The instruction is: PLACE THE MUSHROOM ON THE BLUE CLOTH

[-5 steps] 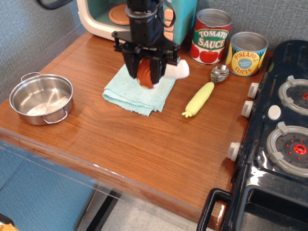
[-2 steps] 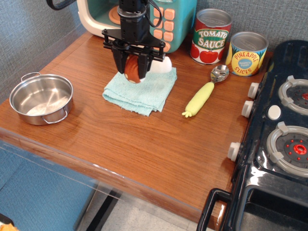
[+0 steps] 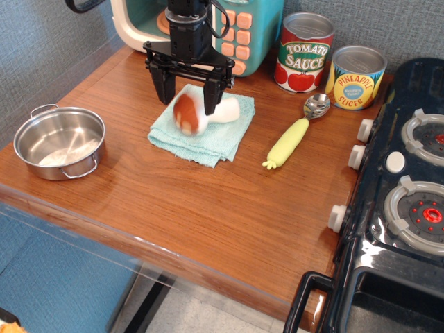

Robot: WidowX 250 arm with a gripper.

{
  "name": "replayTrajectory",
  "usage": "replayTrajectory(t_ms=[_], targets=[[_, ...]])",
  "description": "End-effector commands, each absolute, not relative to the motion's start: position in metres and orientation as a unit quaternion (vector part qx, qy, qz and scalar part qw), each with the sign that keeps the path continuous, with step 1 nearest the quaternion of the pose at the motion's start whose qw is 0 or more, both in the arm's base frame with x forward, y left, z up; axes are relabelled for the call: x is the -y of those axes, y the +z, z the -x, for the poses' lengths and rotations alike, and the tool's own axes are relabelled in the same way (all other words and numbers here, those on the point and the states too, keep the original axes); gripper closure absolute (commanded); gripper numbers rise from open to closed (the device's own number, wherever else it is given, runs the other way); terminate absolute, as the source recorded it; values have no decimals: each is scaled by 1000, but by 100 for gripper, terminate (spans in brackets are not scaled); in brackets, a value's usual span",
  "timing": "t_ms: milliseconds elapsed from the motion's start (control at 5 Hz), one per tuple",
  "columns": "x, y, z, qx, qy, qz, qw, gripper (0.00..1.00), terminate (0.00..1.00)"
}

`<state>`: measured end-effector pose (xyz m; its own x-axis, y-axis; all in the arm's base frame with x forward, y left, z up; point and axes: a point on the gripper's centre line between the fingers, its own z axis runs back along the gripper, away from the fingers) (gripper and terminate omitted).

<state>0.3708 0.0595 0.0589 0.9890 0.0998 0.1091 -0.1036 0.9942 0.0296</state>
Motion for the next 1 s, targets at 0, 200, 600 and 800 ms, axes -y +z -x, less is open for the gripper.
replayTrajectory(t_ms=[0,200,600,800], targets=[[-59,113,-367,116,41,-11,992,0,0],[-56,117,-365,116,34,-5,993,0,0],[-56,117,-365,116,34,-5,993,0,0],[-56,117,-365,116,34,-5,993,0,100]])
